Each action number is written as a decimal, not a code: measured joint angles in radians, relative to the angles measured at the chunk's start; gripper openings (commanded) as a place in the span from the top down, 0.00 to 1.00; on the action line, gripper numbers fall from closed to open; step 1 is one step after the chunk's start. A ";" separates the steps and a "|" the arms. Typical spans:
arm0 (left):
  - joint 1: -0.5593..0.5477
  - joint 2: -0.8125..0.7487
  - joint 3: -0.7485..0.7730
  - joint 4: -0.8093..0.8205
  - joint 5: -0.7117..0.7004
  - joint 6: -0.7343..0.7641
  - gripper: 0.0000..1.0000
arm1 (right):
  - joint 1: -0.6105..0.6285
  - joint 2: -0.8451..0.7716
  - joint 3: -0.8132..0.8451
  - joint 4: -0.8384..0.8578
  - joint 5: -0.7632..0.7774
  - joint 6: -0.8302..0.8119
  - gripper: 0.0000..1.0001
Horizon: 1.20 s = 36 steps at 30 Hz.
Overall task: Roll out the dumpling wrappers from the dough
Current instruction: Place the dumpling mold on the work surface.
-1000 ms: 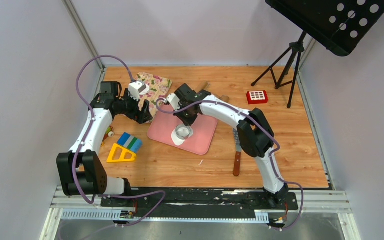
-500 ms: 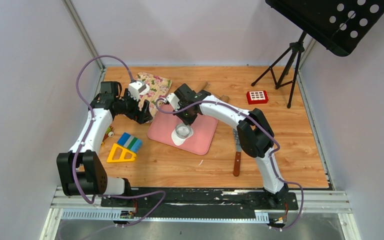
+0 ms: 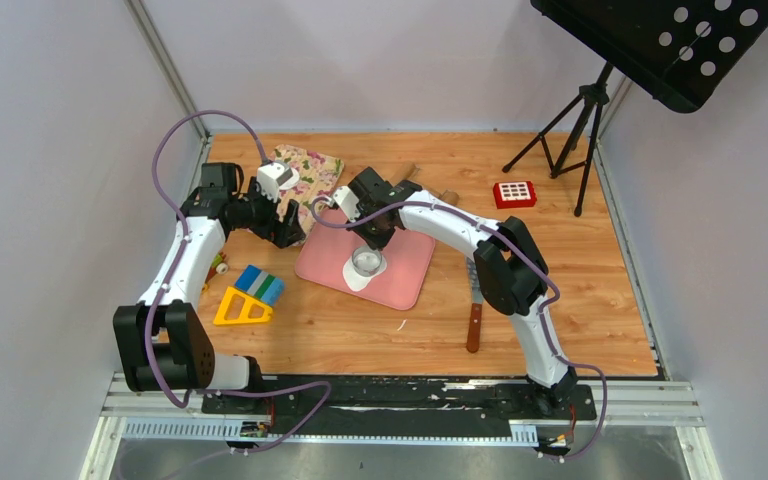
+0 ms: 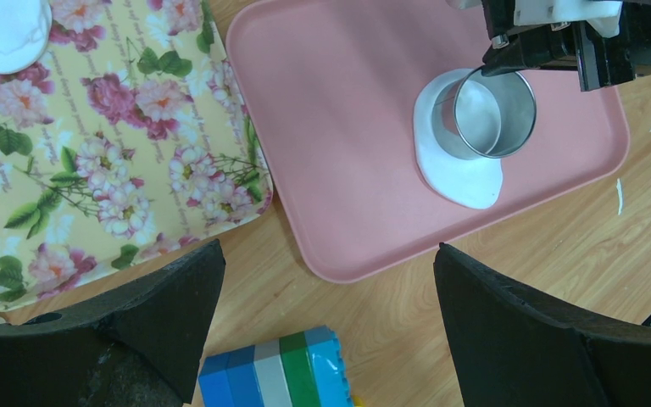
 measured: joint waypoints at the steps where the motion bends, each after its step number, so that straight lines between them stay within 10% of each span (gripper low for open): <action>1: 0.000 0.000 0.000 0.000 0.000 0.000 0.00 | 0.000 0.000 0.000 0.000 0.000 -0.002 0.98; 13: 0.000 0.000 0.000 0.000 0.003 0.000 0.00 | 0.000 0.000 0.000 0.000 0.000 -0.006 0.95; 36: -0.001 0.006 0.029 -0.030 -0.070 -0.032 0.00 | -0.058 -0.146 0.057 -0.115 -0.026 -0.119 0.54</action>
